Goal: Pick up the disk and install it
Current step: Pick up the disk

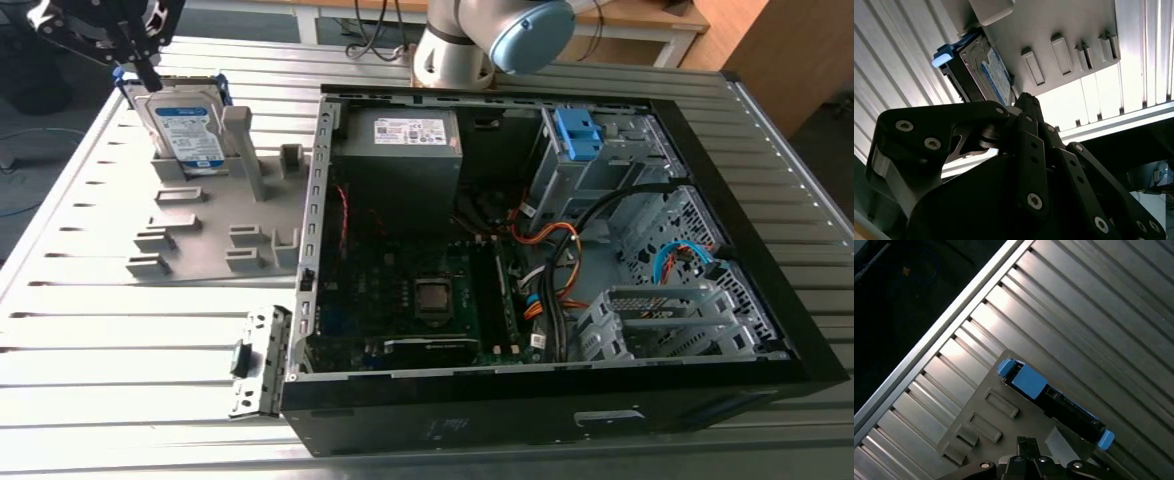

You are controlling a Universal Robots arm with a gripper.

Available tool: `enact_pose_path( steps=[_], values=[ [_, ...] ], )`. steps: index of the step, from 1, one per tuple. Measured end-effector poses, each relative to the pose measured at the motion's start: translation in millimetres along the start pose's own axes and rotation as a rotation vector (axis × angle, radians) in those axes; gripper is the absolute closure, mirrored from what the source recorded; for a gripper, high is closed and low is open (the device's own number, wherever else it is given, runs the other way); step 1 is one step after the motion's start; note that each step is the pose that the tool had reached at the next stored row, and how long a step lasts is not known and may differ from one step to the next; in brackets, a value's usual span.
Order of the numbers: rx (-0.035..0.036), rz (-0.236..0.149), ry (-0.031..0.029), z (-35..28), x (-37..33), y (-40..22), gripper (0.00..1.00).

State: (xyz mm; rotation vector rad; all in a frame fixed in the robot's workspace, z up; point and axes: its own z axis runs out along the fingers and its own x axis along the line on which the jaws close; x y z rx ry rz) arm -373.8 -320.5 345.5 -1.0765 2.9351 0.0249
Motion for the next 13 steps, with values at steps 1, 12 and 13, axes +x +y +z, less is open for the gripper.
enact_pose_path(
  steps=[1, 12, 13],
  values=[
    [-0.0002, -0.011, 0.0001, 0.0, 0.0, 0.0, 0.89],
    [-0.0025, -0.127, 0.0013, 0.0, 0.0, 0.0, 0.89],
    [-0.0027, -0.137, 0.0013, 0.0, 0.0, 0.0, 0.89]
  ],
)
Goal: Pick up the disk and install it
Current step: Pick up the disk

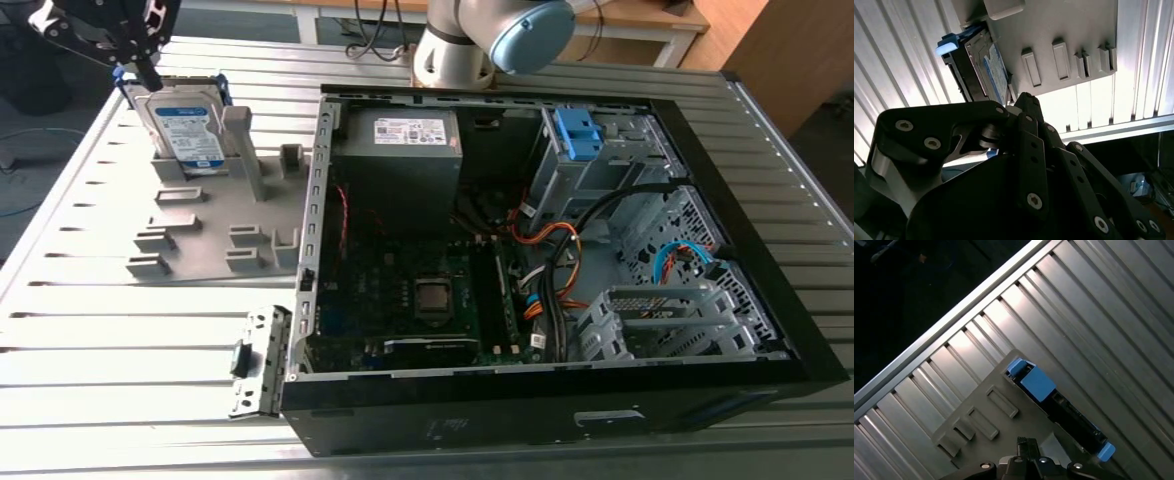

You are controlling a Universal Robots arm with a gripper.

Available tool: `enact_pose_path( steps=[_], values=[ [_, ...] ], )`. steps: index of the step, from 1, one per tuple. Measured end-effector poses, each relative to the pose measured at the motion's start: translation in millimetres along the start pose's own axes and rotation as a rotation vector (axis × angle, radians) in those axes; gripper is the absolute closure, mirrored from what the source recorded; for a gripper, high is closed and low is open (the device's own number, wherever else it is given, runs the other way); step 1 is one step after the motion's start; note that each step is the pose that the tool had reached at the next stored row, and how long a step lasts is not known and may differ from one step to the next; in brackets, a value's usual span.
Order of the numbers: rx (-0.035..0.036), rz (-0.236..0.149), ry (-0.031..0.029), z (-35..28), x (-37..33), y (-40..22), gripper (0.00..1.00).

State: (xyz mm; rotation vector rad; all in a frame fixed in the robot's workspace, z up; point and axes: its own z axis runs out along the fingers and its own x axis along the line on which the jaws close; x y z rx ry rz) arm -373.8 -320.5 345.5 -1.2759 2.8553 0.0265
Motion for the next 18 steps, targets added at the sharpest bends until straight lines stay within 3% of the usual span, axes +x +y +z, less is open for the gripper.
enact_pose_path(
  steps=[18],
  values=[
    [-0.0036, -0.182, 0.0018, 0.0, 0.0, 0.0, 0.89]
  ],
)
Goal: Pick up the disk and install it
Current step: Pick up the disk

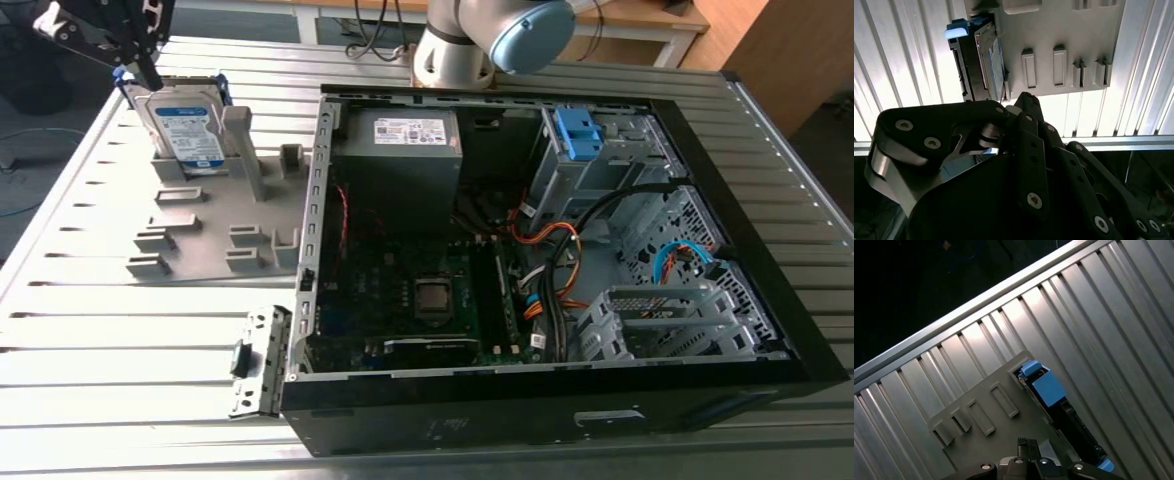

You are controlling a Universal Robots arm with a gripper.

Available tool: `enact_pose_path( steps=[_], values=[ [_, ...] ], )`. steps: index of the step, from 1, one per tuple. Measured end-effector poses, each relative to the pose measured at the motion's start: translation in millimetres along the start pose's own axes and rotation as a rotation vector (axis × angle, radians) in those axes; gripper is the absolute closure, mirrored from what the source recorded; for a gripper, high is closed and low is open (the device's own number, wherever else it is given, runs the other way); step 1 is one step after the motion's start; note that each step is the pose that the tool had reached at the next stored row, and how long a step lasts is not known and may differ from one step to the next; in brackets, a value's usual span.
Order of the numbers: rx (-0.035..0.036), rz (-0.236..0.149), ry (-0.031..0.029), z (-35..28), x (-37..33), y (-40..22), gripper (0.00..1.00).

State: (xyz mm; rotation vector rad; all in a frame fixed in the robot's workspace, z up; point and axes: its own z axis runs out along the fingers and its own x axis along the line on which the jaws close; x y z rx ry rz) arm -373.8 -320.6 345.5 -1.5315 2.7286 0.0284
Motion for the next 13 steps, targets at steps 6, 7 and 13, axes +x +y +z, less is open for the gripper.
enact_pose_path(
  steps=[6, 7, 13],
  values=[
    [-0.0012, -0.060, 0.0006, 0.0, 0.0, 0.0, 0.89],
    [-0.0014, -0.071, 0.0007, 0.0, 0.0, 0.0, 0.89],
    [-0.0026, -0.130, 0.0013, 0.0, 0.0, 0.0, 0.89]
  ],
)
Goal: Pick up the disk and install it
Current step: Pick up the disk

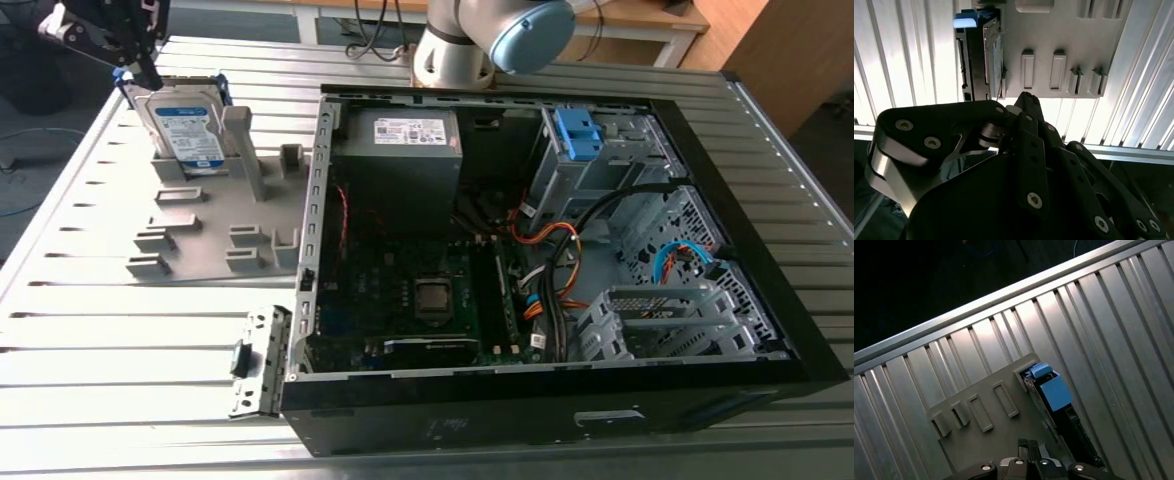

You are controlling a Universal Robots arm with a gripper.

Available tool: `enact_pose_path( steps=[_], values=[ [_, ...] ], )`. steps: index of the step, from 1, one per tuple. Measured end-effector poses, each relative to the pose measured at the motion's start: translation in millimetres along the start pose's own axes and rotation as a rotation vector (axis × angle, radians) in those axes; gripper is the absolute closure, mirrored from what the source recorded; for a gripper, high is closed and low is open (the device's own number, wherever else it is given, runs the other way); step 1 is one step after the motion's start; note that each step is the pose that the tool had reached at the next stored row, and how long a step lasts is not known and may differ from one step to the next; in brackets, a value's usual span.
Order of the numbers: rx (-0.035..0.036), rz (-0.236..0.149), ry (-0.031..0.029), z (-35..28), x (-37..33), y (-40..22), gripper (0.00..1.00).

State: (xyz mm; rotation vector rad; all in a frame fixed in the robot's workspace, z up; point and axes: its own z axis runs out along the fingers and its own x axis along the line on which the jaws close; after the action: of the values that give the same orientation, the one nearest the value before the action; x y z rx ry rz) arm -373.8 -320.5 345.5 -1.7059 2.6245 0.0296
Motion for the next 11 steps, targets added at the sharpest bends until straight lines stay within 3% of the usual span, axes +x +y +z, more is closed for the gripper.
enact_pose_path(
  steps=[11],
  values=[
    [-0.0021, -0.107, 0.0010, 0.0, 0.0, 0.0, 0.89]
  ],
)
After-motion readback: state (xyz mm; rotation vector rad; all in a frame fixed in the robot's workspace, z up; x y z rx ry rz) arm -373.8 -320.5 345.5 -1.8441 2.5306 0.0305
